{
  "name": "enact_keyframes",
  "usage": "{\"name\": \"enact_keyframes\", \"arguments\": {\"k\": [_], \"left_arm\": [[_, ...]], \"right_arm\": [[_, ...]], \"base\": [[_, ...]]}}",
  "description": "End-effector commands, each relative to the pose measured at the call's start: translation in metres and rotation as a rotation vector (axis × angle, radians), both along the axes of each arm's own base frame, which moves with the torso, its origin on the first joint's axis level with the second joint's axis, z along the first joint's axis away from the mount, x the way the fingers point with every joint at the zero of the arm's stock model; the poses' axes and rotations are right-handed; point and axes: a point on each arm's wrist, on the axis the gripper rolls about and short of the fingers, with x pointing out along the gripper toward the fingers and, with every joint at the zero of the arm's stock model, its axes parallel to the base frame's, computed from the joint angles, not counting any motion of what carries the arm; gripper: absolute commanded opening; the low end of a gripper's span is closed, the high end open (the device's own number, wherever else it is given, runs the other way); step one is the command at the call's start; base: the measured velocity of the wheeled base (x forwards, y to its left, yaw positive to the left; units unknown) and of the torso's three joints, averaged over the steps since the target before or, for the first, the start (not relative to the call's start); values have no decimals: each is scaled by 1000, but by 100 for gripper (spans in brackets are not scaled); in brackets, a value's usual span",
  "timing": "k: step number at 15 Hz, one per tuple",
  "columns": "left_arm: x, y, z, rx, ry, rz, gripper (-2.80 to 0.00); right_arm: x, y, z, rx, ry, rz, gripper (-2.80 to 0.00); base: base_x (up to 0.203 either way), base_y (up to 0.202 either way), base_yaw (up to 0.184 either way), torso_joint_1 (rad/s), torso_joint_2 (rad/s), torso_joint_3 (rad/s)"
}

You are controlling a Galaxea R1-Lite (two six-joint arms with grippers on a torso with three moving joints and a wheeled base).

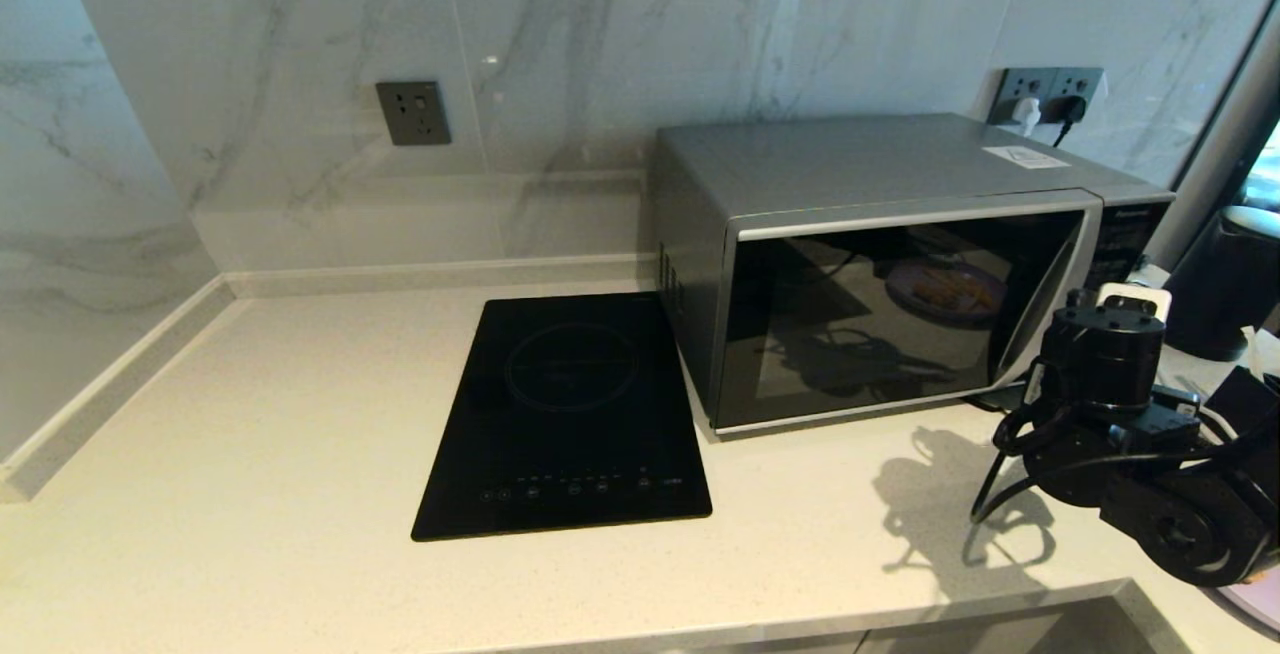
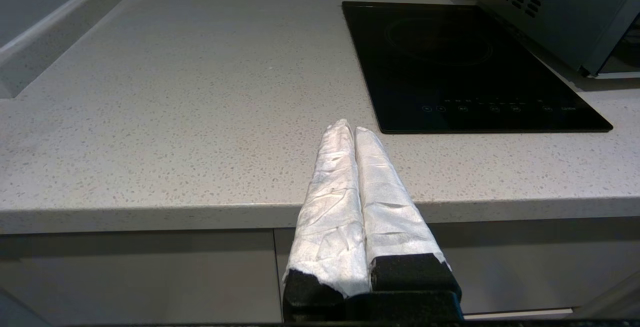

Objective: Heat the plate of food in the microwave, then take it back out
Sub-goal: Open the microwave oven

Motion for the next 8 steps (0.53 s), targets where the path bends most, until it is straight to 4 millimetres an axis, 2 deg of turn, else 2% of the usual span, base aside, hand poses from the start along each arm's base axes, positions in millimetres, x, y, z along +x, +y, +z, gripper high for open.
{"name": "enact_keyframes", "arguments": {"k": [1,8], "left_arm": [[0,0,0,-1,0,1,-280],[0,0,0,-1,0,1,-280]], "right_arm": [[2,1,-1,0,-6,-5,0],[-10,2,0,1,1,7,0]], "base": [[0,0,0,0,0,0],[0,0,0,0,0,0]]}}
